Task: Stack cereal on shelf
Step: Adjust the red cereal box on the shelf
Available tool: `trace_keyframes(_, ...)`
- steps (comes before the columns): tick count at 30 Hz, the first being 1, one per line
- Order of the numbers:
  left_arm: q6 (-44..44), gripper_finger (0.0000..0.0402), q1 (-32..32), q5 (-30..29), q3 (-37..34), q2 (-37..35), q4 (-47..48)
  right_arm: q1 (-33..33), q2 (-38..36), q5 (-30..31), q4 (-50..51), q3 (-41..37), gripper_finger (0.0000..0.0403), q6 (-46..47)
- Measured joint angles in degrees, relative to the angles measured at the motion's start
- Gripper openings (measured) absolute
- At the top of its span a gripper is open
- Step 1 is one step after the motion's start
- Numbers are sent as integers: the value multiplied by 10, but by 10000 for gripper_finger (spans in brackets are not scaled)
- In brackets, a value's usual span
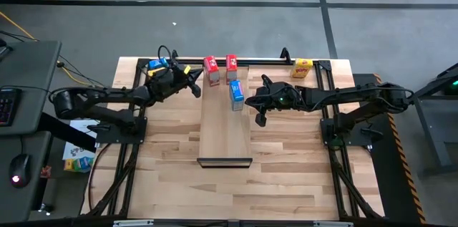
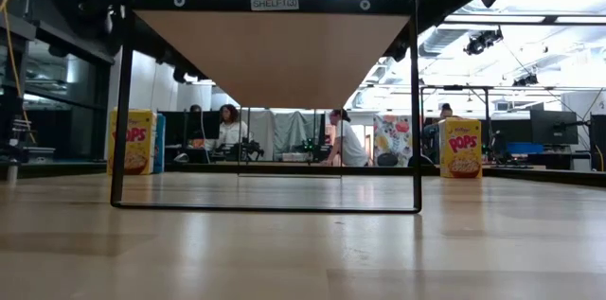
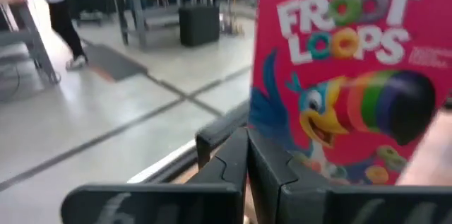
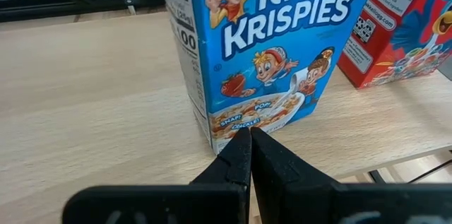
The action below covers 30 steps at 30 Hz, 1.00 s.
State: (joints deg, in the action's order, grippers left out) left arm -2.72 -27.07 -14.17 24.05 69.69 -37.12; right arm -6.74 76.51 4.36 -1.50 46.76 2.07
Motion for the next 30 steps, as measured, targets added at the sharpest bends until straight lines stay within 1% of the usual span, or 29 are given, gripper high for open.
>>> trace_keyframes(2,-2,0,4,-5,21,-15,68,0,0,0,0,0,0,-2)
trace_keyframes(4,-2,0,10,-6,36,-22,104,0,0,0,0,0,0,-2)
trace_keyframes(6,1,0,15,1,39,-21,104,0,0,0,0,0,0,-2)
trace_keyframes(9,9,0,16,27,39,-14,99,0,0,0,0,0,0,-2)
trace_keyframes(17,10,0,-18,30,39,7,78,0,0,0,0,0,0,-2)
trace_keyframes(19,11,0,-22,43,38,9,75,0,0,0,0,0,0,-2)
trace_keyframes(22,9,0,-26,65,38,8,72,0,0,0,0,0,0,-2)
trace_keyframes(30,9,0,-25,78,38,8,68,0,0,0,0,0,0,-1)
